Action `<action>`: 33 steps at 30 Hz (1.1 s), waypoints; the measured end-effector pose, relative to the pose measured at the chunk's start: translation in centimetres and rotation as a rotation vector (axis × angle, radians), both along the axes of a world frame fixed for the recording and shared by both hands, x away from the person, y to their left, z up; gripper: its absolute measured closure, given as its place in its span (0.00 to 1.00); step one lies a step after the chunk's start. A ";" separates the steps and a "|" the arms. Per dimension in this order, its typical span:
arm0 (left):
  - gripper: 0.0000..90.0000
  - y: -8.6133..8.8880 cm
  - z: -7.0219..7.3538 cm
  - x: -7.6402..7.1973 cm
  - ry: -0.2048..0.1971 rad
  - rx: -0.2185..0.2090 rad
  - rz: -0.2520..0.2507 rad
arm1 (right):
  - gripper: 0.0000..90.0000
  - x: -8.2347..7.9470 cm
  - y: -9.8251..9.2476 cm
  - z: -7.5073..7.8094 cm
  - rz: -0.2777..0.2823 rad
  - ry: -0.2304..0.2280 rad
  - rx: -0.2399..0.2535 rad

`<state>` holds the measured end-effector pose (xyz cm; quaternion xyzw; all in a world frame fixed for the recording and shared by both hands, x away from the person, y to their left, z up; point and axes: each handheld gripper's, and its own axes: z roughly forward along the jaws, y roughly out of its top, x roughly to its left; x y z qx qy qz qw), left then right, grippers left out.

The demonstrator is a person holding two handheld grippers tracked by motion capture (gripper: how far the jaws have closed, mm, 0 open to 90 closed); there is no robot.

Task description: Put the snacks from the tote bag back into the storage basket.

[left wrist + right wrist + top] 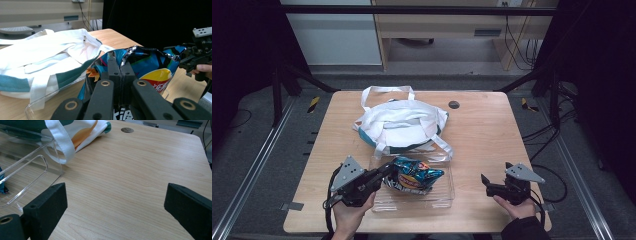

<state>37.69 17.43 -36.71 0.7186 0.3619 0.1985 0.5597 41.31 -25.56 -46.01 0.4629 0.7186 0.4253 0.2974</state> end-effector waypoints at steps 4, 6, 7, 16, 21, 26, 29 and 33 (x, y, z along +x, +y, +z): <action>1.00 0.1 -0.2 0.0 0.004 0.010 0.017 | 0.06 0.0 0.0 0.0 0.000 0.000 0.001; 1.00 0.3 -0.3 0.1 0.008 0.017 0.027 | 0.06 0.0 0.0 0.0 0.000 -0.001 0.001; 1.00 0.3 -0.4 0.2 0.012 0.017 0.033 | 0.06 0.0 0.0 0.0 0.000 -0.001 0.001; 1.00 0.7 -0.7 0.3 0.035 0.027 0.070 | 0.06 0.0 0.0 0.0 0.001 -0.003 -0.004; 0.99 0.8 -0.9 0.6 0.044 0.030 0.085 | 0.06 0.0 0.0 0.0 0.001 -0.003 -0.005; 0.99 0.9 -1.0 1.0 0.045 0.029 0.095 | 0.06 0.0 0.0 0.0 0.001 -0.005 -0.005; 0.99 1.0 -1.1 1.1 0.041 0.024 0.097 | 0.06 0.0 0.1 0.0 0.002 -0.002 -0.006; 0.99 0.9 -1.1 1.3 0.035 0.027 0.104 | 0.06 0.0 0.1 0.0 0.002 -0.002 -0.006</action>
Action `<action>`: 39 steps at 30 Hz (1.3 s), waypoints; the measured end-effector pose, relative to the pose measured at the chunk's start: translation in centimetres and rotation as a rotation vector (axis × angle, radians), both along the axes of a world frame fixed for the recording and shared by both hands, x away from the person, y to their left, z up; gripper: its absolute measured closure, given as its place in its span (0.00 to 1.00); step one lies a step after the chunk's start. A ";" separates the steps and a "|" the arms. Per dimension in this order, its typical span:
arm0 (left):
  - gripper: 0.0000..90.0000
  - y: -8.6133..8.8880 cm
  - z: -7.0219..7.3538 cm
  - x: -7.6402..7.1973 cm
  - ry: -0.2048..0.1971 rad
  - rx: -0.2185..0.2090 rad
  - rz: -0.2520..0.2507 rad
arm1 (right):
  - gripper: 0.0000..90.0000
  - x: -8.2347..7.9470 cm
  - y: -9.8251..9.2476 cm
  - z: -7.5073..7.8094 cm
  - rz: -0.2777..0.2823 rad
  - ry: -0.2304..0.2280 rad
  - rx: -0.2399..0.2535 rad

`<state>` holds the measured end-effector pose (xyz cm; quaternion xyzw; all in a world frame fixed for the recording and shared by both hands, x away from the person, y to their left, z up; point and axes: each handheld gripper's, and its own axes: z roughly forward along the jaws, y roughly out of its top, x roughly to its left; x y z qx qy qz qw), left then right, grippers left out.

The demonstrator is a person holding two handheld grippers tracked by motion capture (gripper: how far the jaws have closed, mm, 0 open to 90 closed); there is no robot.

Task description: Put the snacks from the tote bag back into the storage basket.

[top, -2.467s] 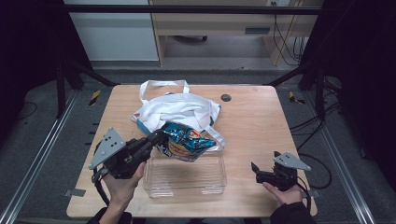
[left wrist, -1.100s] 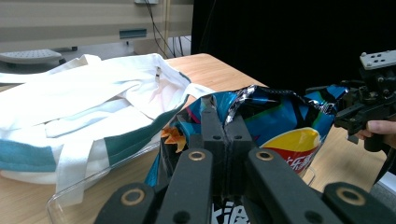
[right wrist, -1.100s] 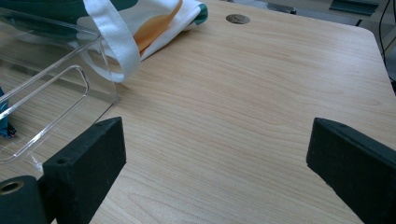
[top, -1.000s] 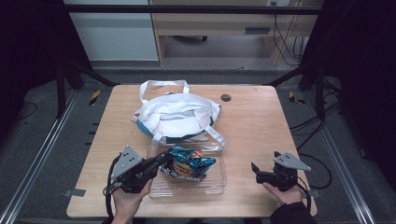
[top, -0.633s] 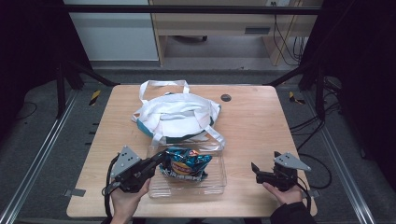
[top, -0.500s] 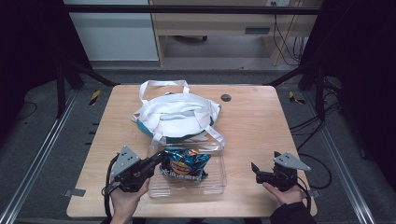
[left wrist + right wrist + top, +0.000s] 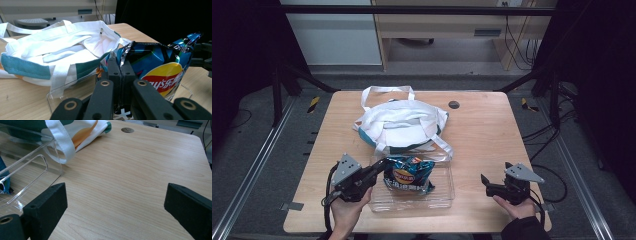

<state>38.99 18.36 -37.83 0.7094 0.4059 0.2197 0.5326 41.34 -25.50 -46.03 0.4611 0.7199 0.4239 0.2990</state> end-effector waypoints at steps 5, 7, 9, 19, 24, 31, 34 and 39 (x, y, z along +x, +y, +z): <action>0.99 -0.1 0.0 0.2 -0.003 -0.002 0.006 | 0.06 0.0 0.0 0.0 0.001 0.001 0.000; 0.99 -0.1 0.0 0.4 -0.005 -0.001 0.011 | 0.06 0.1 0.0 0.0 0.000 -0.001 -0.004; 0.99 -0.3 0.0 0.6 -0.006 0.000 0.015 | 0.06 0.1 0.0 -0.1 -0.001 0.002 -0.003; 0.98 -0.6 0.1 1.9 -0.001 0.008 0.036 | 0.06 0.1 0.0 -0.1 -0.003 0.007 -0.001; 0.98 -1.1 0.1 2.8 -0.004 0.016 0.050 | 0.06 0.1 0.0 -0.1 -0.004 0.007 -0.002; 0.98 -1.1 0.0 3.6 -0.006 0.012 0.057 | 0.06 0.2 0.0 -0.2 -0.002 0.005 -0.007; 0.98 -1.2 0.0 3.9 -0.006 0.014 0.058 | 0.06 0.2 0.1 -0.2 -0.001 0.010 -0.006; 0.98 -1.3 -0.1 4.4 -0.009 0.017 0.054 | 0.06 0.2 0.0 -0.2 -0.002 0.010 -0.009</action>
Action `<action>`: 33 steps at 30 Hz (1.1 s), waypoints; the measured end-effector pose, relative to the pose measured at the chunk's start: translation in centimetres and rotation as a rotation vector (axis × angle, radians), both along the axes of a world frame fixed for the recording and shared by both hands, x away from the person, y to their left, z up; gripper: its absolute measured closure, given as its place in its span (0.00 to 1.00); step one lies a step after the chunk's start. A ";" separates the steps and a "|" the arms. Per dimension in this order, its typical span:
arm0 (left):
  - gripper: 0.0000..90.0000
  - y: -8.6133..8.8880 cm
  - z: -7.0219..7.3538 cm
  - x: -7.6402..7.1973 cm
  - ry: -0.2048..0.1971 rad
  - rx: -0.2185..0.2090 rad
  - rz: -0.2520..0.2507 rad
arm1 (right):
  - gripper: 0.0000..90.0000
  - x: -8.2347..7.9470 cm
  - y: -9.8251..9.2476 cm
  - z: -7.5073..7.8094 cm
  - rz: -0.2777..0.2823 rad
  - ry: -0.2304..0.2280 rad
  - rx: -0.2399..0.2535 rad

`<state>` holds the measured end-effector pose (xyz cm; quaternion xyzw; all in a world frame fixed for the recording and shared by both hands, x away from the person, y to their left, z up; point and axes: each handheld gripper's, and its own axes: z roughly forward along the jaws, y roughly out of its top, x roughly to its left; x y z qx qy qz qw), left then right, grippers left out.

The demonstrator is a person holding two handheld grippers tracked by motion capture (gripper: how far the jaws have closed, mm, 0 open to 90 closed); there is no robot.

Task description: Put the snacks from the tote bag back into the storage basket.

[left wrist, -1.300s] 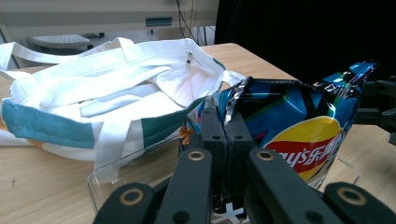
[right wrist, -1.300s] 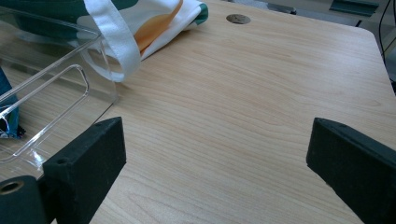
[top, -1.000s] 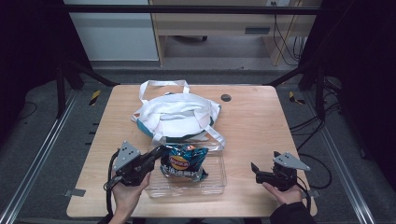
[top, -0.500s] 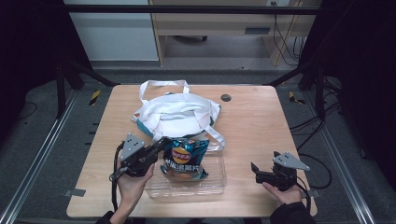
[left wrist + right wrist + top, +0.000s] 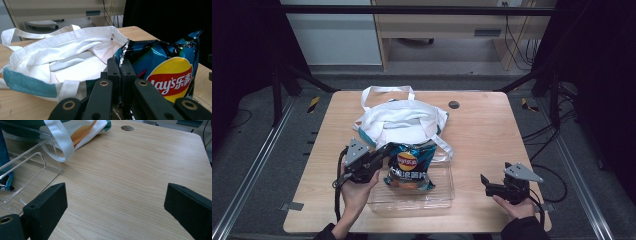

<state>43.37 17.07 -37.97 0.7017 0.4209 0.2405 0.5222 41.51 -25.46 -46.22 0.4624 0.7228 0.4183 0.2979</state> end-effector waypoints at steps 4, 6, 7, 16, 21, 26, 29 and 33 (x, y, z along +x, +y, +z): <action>0.98 -0.2 0.0 0.4 0.000 0.005 0.002 | 0.06 0.0 0.0 0.0 -0.001 0.000 -0.001; 0.98 -0.3 -0.1 0.6 -0.001 0.008 0.004 | 0.06 0.0 0.0 0.0 -0.001 -0.001 -0.002; 0.98 -0.3 -0.1 0.8 -0.001 0.009 0.005 | 0.06 0.0 0.0 0.0 -0.001 0.000 -0.001; 0.98 -0.5 -0.1 1.6 0.003 0.016 0.013 | 0.06 0.1 0.0 -0.1 0.000 0.001 -0.003; 0.98 -0.6 -0.1 1.8 0.005 0.019 0.014 | 0.06 0.1 0.0 -0.1 -0.001 0.001 -0.002; 0.98 -0.6 -0.2 2.0 0.005 0.022 0.016 | 0.06 0.1 0.0 -0.1 0.000 -0.001 -0.001; 0.97 -0.7 -0.3 2.3 0.006 0.026 0.016 | 0.06 0.2 0.0 -0.1 0.000 0.001 0.000; 0.97 -0.8 -0.4 2.6 0.007 0.025 0.015 | 0.06 0.2 0.0 -0.1 0.000 0.001 0.000</action>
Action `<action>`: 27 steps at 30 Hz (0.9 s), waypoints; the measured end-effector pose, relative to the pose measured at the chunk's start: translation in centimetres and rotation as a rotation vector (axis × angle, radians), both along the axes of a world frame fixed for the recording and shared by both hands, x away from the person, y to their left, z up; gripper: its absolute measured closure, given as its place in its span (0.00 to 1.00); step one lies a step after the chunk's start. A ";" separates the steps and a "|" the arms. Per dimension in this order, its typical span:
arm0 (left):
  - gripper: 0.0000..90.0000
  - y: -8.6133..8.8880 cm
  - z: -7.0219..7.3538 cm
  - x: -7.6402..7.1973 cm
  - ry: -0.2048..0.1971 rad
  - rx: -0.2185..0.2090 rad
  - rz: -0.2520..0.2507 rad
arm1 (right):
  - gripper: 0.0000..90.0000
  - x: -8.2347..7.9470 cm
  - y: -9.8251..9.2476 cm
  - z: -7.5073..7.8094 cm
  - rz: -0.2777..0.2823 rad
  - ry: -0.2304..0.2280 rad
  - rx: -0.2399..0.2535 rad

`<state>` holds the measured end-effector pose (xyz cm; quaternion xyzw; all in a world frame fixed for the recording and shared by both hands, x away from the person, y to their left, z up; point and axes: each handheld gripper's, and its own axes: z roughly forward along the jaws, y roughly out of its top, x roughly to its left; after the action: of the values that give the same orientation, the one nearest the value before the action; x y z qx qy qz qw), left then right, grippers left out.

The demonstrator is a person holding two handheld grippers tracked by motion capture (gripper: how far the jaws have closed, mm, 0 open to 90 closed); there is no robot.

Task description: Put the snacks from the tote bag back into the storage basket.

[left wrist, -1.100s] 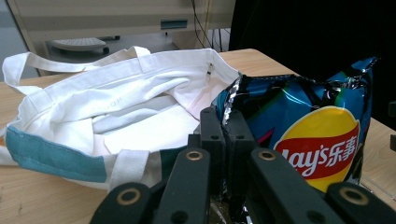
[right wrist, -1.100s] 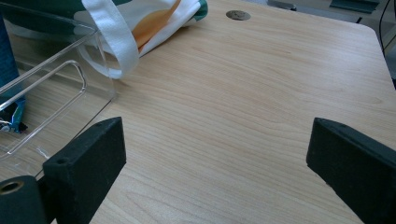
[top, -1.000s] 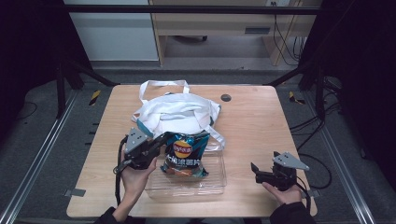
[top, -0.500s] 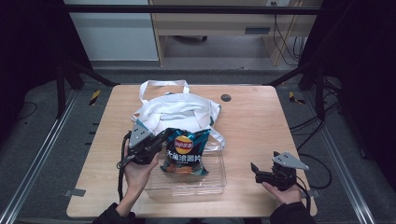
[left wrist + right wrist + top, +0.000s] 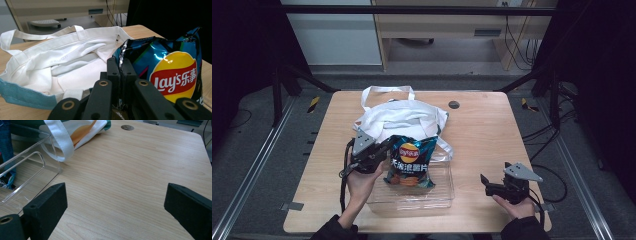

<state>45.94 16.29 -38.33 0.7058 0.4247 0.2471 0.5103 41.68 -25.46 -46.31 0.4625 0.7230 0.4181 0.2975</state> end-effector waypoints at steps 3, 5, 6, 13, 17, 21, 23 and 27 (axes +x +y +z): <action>0.97 0.0 0.0 0.2 0.002 -0.002 -0.001 | 0.06 0.0 0.0 0.0 0.000 0.002 -0.003; 0.97 0.0 -0.1 0.3 0.002 -0.003 -0.001 | 0.05 0.0 0.0 0.0 0.000 0.002 -0.002; 0.97 0.0 -0.1 0.4 0.003 -0.001 -0.002 | 0.06 0.0 0.0 0.0 0.000 0.003 -0.002; 0.97 0.0 0.0 0.2 0.009 -0.007 -0.010 | 0.05 0.0 0.0 0.0 -0.001 0.005 0.002; 0.98 -0.1 0.2 -0.3 0.010 -0.007 -0.005 | 0.06 0.0 0.0 0.0 0.000 0.004 0.003; 0.99 -0.1 0.6 -1.0 0.018 -0.006 0.010 | 0.06 0.0 0.0 0.0 -0.001 0.003 0.004; 0.99 -0.1 0.9 -1.4 0.028 -0.010 0.018 | 0.06 0.0 -0.1 0.0 -0.001 0.003 0.004; 0.99 0.1 1.1 -2.2 0.040 -0.014 0.027 | 0.06 0.0 -0.1 0.0 -0.001 0.002 0.003</action>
<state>43.71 16.40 -37.20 0.7013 0.4462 0.2369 0.5030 41.65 -25.53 -46.29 0.4638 0.7225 0.4185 0.2963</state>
